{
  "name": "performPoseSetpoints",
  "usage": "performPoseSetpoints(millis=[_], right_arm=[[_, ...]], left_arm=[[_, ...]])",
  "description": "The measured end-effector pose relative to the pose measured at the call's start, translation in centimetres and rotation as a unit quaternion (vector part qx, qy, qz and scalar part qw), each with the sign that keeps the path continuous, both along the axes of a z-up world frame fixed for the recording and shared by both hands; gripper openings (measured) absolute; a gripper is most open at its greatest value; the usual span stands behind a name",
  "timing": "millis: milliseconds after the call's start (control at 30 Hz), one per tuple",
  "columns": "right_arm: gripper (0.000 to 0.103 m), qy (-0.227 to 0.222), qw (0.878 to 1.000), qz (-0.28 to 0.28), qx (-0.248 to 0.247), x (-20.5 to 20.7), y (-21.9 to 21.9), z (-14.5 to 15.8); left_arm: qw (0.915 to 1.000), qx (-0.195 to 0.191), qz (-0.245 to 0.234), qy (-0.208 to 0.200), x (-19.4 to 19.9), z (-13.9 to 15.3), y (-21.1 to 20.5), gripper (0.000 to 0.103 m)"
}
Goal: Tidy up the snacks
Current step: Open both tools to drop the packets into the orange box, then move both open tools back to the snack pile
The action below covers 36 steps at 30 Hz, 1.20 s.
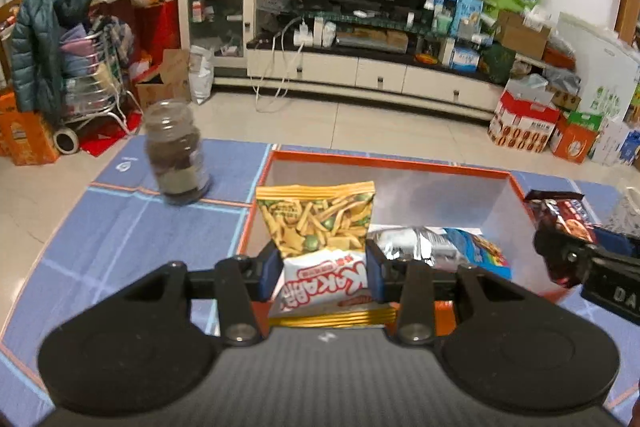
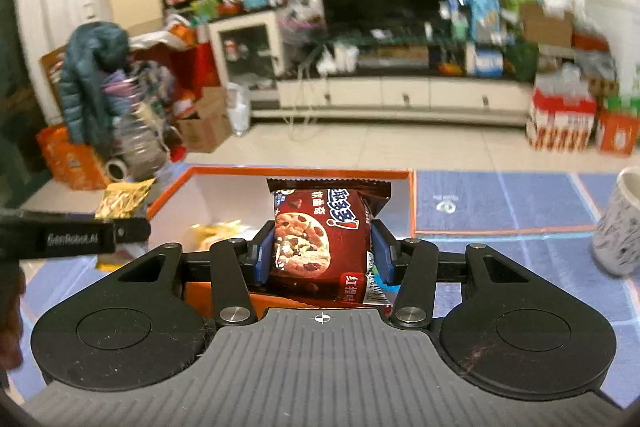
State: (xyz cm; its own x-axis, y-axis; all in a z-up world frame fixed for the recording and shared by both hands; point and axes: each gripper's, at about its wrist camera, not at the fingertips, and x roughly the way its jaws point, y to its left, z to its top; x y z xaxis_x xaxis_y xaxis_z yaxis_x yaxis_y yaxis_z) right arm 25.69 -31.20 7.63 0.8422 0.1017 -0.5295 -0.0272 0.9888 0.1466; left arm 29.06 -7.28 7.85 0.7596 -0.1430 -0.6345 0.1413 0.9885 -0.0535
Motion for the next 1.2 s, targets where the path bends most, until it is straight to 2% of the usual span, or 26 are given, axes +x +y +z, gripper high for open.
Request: performPoseSetpoints(millis=[67, 133, 233, 300, 400, 467, 500, 600, 667, 767, 900, 1000, 1100, 1200], right_arm=[[0.034, 0.015, 1.000, -0.007, 0.000, 2.3, -0.2, -0.8], [0.037, 0.032, 0.999, -0.010, 0.000, 4.2, -0.2, -1.8], [0.038, 0.035, 0.999, -0.014, 0.012, 5.0, -0.7, -2.1], [0.045, 0.022, 0.999, -0.013, 0.019, 4.1, -1.1, -1.7], [0.052, -0.002, 1.000, -0.009, 0.028, 0.7, -1.6, -0.6], [0.064, -0.019, 1.000, -0.004, 0.021, -2.7, -1.5, -0.1], [0.067, -0.024, 1.000, -0.002, 0.014, -4.7, -1.5, -0.2], [0.068, -0.024, 1.000, -0.010, -0.008, -10.3, -1.6, -1.1], [0.068, -0.011, 1.000, -0.017, -0.011, -13.6, -1.6, -2.3], [0.069, 0.010, 0.999, -0.022, -0.026, -17.1, -1.4, -4.2], [0.070, 0.036, 0.998, -0.031, -0.044, -18.6, -1.1, -6.6], [0.072, 0.040, 0.997, -0.036, -0.054, -17.9, -1.1, -7.2], [0.072, 0.045, 0.998, -0.026, -0.044, -17.6, -1.0, -7.8], [0.071, 0.047, 0.996, -0.017, -0.080, -17.8, -0.3, -8.3]], left_arm=[[0.9999, 0.008, -0.002, 0.013, 1.8, -0.9, -0.8, 0.044], [0.9996, 0.010, -0.005, 0.027, 2.9, -1.8, -1.2, 0.072], [0.9995, 0.007, -0.011, 0.030, 2.8, -2.2, -1.0, 0.071], [0.9997, -0.003, -0.011, 0.023, 2.0, -1.8, -0.1, 0.072], [0.9993, -0.034, -0.010, 0.008, -0.5, -0.5, 2.4, 0.074], [0.9990, -0.044, -0.006, -0.007, -3.1, 0.0, 4.8, 0.076], [0.9989, -0.045, 0.005, -0.015, -4.3, 0.1, 6.0, 0.079], [0.9979, -0.038, 0.039, -0.035, -8.3, -0.5, 10.0, 0.102], [0.9975, -0.033, 0.052, -0.036, -10.3, -1.5, 12.3, 0.102], [0.9969, -0.025, 0.074, -0.008, -11.7, -3.7, 14.3, 0.102], [0.9952, -0.020, 0.095, 0.011, -12.6, -5.6, 14.7, 0.102], [0.9977, -0.027, 0.059, 0.017, -12.6, -6.0, 13.7, 0.102], [0.9999, -0.012, 0.007, 0.003, -12.9, -6.0, 11.9, 0.102], [0.9997, 0.012, -0.021, -0.004, -12.9, -5.9, 10.6, 0.102]])
